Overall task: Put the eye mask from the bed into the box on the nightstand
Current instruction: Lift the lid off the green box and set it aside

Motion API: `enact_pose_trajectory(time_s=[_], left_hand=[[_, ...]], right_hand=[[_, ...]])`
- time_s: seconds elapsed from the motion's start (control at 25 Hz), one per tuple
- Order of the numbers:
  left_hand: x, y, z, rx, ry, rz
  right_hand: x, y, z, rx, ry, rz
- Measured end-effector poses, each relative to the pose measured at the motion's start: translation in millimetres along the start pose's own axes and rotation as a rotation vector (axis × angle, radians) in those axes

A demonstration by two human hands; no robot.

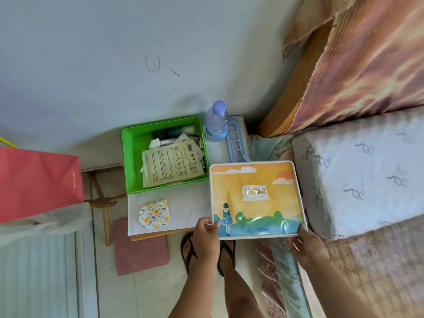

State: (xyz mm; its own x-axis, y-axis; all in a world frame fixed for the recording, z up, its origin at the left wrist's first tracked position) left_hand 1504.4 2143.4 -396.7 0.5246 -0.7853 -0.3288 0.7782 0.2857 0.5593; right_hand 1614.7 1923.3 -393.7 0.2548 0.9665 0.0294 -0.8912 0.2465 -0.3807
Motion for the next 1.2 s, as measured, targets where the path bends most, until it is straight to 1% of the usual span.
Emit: enact_pose_trajectory(time_s=[0.16, 0.32, 0.44, 0.6, 0.72, 0.88, 0.92, 0.96, 1.04, 1.12, 1.2], left_hand=[[27, -4, -17, -0.024, -0.024, -0.149], [36, -5, -35, -0.028, 0.037, -0.253], [36, -8, -45, -0.021, 0.061, -0.286], [35, -12, -55, -0.036, 0.046, -0.339], [36, -10, -56, -0.044, -0.009, -0.330], [34, -9, -56, -0.015, -0.067, -0.324], [31, -9, -56, -0.014, -0.072, -0.316], [28, -10, -56, -0.016, -0.077, -0.312], [18, -10, -55, -0.022, -0.087, -0.323], [4, -11, -52, -0.018, -0.087, -0.354], [-15, -13, -49, -0.006, -0.075, -0.393]], right_hand=[[-14, -4, -28, 0.064, 0.070, -0.023], [-6, -9, -46, 0.062, 0.095, -0.027], [-3, -12, -47, 0.033, 0.147, 0.093], [3, -14, -45, 0.011, 0.141, 0.212], [10, -12, -43, -0.016, 0.143, 0.300], [19, -13, -43, -0.025, 0.148, 0.354], [19, -13, -43, -0.033, 0.169, 0.396], [20, -14, -42, -0.049, 0.213, 0.488], [27, -16, -31, -0.108, 0.295, 0.789], [43, -10, -15, -0.183, 0.255, 1.074], [64, 4, -3, -0.201, 0.130, 1.266]])
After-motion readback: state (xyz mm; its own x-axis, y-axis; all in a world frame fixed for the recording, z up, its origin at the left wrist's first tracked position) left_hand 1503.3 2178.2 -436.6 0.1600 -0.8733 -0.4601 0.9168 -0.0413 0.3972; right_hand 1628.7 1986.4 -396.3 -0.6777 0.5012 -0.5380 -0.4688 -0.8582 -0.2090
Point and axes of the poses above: each hand's wrist, its own z-axis away from the middle knuckle, its own x-axis out of the palm, y = z × x, the point moved 2 cm from there along -z, towards the middle knuckle, and after that the axes turned 9 degrees about -y, right-handed, at the moved point
